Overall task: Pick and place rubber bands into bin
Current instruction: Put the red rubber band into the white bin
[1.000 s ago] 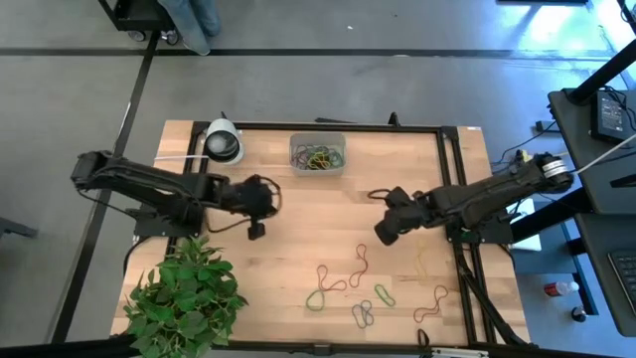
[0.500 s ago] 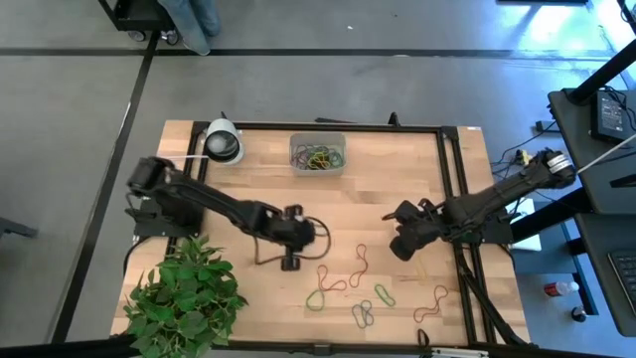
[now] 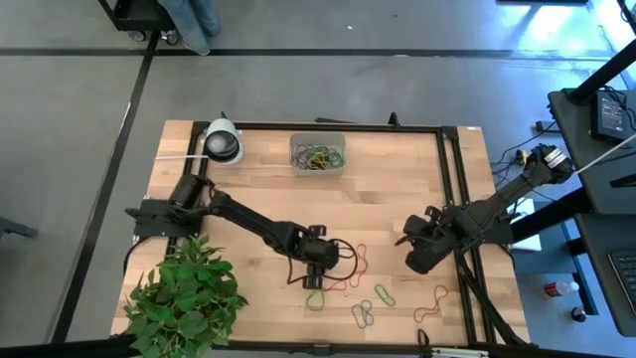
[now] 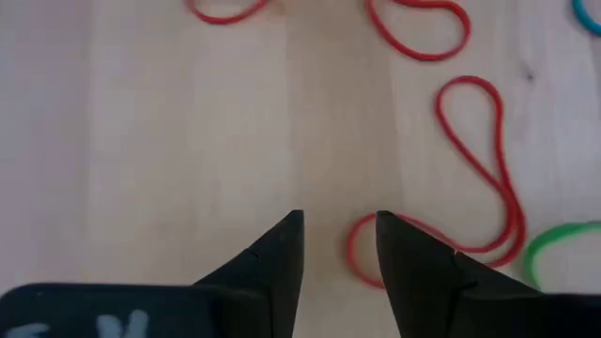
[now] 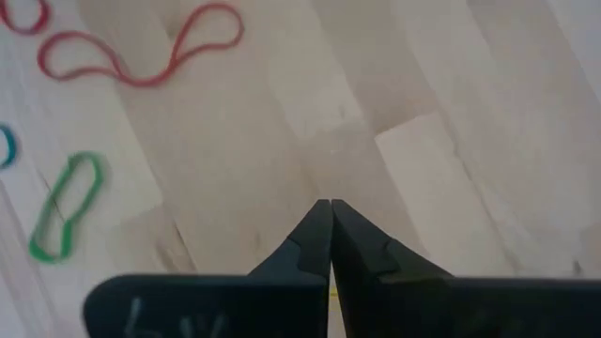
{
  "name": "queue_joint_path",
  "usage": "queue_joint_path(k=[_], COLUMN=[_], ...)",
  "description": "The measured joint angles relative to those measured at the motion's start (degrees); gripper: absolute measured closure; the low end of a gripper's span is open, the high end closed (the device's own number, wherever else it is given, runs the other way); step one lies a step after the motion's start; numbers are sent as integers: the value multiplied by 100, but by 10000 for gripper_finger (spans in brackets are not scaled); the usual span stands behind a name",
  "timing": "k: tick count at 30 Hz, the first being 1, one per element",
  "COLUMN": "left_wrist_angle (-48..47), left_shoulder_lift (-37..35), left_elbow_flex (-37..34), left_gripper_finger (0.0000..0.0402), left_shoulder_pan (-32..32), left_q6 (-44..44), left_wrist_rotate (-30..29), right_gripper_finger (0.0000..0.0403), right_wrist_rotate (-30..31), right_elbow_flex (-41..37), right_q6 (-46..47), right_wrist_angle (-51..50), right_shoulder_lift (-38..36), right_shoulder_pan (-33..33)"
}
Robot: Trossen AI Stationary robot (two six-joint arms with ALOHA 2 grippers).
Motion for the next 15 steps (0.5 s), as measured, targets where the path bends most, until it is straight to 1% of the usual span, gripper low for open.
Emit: queue_joint_path(k=[5,10,13,15], left_wrist_angle=[-64,-456,-624,-640], left_shoulder_lift=[223,253,253,277], left_elbow_flex=[48,49,57,59], left_gripper_finger=[283,300,325,355], left_shoulder_pan=[-64,-112,-111,-107], left_q6=[-226,-251,-116,-37], left_wrist_rotate=[64,30,91,151], right_gripper_finger=[392,391,391,391], right_wrist_rotate=[-3,-1,167,300], right_elbow_flex=[-223,-385,-428,-437], right_q6=[359,675,818,878], right_wrist_angle=[71,162,266,313], right_shoulder_lift=[-4,-35,-35,-35], right_shoulder_pan=[360,608,692,741])
